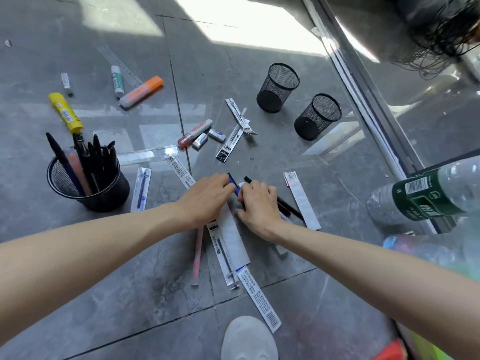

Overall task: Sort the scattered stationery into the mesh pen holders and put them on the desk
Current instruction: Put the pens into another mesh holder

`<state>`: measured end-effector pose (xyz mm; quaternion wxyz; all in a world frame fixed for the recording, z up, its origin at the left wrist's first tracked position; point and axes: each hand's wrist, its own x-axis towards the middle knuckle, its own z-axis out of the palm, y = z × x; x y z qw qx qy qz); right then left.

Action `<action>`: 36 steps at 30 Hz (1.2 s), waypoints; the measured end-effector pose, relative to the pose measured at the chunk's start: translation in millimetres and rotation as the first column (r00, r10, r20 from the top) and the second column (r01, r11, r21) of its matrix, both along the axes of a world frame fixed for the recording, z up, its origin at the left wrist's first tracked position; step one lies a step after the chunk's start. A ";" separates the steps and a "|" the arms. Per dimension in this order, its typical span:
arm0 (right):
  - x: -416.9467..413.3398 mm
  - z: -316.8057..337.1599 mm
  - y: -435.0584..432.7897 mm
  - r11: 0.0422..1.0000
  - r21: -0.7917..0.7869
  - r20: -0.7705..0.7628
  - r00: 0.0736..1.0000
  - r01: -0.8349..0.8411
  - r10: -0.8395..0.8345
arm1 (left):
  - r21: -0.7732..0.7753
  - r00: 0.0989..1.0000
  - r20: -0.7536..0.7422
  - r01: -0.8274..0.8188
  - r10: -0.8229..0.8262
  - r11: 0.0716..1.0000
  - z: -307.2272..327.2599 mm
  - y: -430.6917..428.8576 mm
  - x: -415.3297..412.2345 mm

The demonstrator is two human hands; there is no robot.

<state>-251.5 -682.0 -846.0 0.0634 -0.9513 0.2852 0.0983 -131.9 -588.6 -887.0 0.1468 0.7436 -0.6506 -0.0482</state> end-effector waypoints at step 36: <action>-14.1 15.3 -74.2 0.650 0.693 0.083 0.862 0.311 -0.500 | 0.448 0.164 -0.851 -0.267 0.498 0.853 48.8 -34.7 -13.6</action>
